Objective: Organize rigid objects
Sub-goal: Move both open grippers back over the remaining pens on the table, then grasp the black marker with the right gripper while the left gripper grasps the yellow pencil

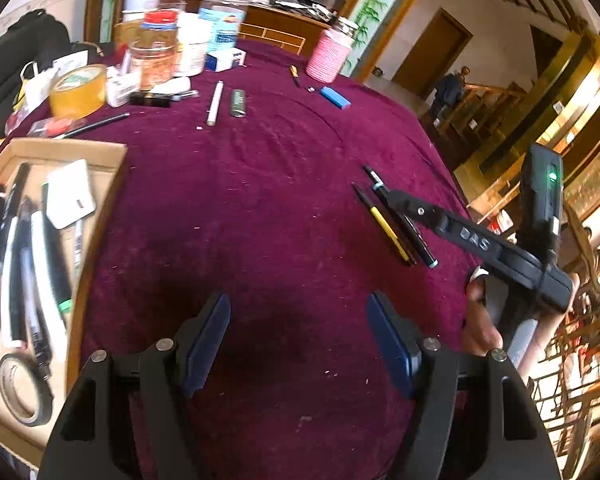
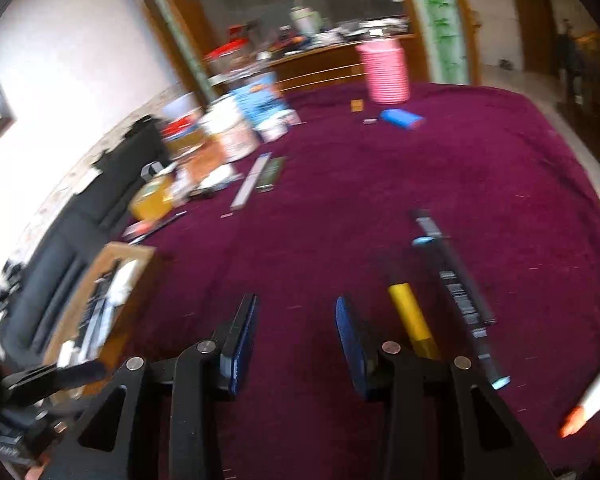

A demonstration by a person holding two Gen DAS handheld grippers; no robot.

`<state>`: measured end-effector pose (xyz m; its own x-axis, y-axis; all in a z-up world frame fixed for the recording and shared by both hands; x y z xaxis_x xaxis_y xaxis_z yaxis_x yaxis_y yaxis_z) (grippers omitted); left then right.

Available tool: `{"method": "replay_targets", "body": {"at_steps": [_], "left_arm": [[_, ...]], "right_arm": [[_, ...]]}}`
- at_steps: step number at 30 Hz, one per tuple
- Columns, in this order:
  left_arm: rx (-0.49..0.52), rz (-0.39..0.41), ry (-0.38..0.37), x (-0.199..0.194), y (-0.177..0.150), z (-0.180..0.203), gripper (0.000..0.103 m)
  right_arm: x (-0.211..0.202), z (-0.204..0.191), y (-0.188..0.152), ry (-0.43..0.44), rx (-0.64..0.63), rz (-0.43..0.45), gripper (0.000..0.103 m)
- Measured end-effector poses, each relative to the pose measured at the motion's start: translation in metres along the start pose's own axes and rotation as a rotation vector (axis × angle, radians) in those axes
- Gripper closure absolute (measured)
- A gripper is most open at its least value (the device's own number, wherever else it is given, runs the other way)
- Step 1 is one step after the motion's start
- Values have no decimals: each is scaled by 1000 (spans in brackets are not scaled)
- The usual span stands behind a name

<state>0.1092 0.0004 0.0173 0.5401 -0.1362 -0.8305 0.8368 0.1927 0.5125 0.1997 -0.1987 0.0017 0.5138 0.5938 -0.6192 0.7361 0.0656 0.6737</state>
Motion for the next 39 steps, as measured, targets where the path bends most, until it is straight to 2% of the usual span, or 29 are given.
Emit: {"method": "replay_targets", "body": {"at_steps": [3, 5, 8, 14, 20, 23, 25, 27, 28, 33, 39], "left_arm": [[3, -24, -4, 11, 3, 12, 33], [4, -32, -3, 17, 4, 18, 33], [5, -48, -7, 26, 6, 26, 33], [20, -72, -5, 40, 5, 34, 33], [23, -86, -17, 46, 7, 41, 33], [31, -95, -22, 51, 6, 45, 33], [31, -105, -26, 55, 6, 46, 33], [33, -109, -28, 58, 7, 47, 33], [35, -112, -28, 59, 8, 48, 33], [32, -129, -34, 69, 13, 53, 33], [18, -198, -65, 94, 27, 73, 34]], "right_arm": [[-3, 26, 1, -54, 69, 18, 60], [-5, 39, 1, -124, 100, 27, 60], [-6, 52, 1, -154, 133, 20, 61], [-13, 75, 0, -206, 186, 33, 61], [-4, 89, -2, -232, 233, -7, 61], [0, 91, -4, -217, 246, -29, 61], [10, 92, -7, -237, 249, -81, 74], [16, 90, -10, -259, 234, -104, 80], [15, 88, -10, -257, 231, -99, 83], [18, 88, -12, -235, 253, -102, 84], [0, 98, -11, -98, 345, -37, 87]]}}
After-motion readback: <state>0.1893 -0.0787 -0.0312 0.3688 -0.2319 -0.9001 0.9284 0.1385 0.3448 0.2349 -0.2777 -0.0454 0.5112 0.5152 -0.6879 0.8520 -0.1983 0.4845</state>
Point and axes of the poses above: each gripper's, at about its wrist camera, not at the fingertips, and x roughly the way its jaws point, z to its right, y to its top, the point moved 1 cm from there along x, roughly the way its jaws point, and after that the axes turned 10 degrees about y, right-handed, at the moved point
